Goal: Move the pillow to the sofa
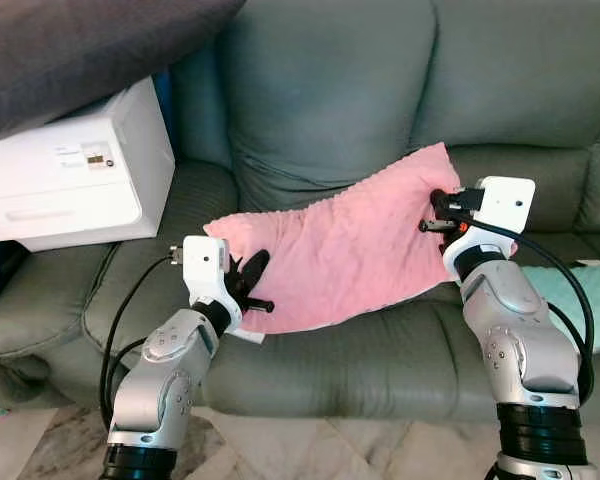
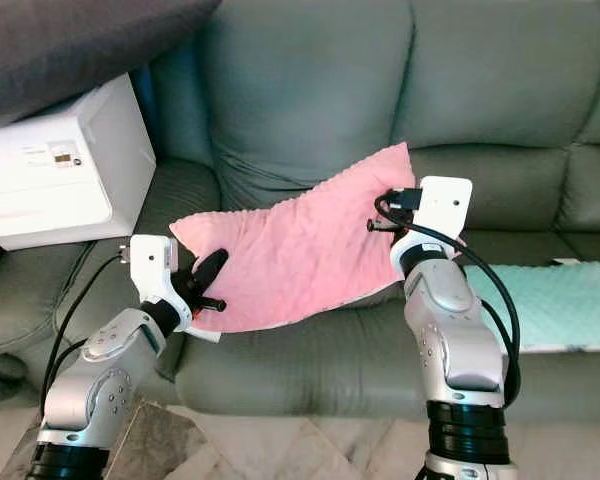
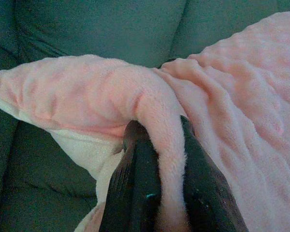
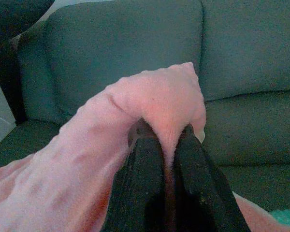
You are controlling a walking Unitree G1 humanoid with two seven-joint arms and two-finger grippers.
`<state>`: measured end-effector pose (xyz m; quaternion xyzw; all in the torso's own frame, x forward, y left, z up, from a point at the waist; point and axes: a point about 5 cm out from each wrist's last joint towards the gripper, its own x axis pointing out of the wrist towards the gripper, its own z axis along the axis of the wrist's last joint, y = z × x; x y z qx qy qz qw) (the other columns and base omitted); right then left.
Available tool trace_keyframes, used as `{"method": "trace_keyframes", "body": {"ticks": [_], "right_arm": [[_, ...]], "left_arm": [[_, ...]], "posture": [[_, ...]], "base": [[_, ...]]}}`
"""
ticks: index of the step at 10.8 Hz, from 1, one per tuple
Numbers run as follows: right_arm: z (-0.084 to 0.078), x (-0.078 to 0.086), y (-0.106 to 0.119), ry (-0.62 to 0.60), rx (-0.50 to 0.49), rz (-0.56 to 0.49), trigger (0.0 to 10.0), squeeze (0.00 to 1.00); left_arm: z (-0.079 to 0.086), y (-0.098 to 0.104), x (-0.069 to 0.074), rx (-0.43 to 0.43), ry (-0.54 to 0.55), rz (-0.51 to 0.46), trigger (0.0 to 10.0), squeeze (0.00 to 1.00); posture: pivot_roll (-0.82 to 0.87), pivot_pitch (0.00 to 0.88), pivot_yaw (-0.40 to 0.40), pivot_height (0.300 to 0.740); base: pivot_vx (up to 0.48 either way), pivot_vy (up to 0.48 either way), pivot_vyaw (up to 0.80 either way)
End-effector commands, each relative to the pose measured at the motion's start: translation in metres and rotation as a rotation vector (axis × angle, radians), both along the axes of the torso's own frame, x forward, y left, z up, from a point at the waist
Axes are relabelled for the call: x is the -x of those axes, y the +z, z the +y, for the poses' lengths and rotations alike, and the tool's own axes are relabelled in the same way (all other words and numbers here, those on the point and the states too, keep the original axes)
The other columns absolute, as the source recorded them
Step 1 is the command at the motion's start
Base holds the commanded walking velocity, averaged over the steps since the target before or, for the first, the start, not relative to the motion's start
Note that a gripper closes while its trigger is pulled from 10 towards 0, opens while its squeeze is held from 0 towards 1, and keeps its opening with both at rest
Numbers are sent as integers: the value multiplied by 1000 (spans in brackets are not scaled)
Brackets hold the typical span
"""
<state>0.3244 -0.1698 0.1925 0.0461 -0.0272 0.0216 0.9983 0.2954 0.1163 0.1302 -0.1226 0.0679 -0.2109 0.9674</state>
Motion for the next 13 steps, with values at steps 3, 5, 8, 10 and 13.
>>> {"method": "trace_keyframes", "body": {"ticks": [3, 5, 8, 10, 13], "right_arm": [[4, 2, 6, 16, -4, -26, 10000, 0], [4, 2, 6, 16, -5, -24, 10000, 0], [4, 2, 4, 17, -6, -18, 10000, 0], [4, 3, 3, 18, -7, -12, 10000, 0], [-3, 8, -23, 1, -40, 69, 10000, 0]], "left_arm": [[-2, 7, 1, -17, -22, -37, 10000, 0], [-2, 7, 1, -14, -22, -34, 10000, 0], [-1, 4, 2, -28, -3, -24, 10000, 0], [1, 0, 2, -59, -6, -13, 10000, 0], [27, -20, -10, -169, 83, -9, 10000, 0]], "posture": [[-128, 89, 17, 740], [-128, 89, 17, 740], [-126, 93, 17, 740], [-125, 95, 19, 740], [-119, 104, 25, 740]], "base": [[310, 0, 0], [313, 0, 0], [95, 0, 0], [0, 0, 0], [0, 0, 0]]}}
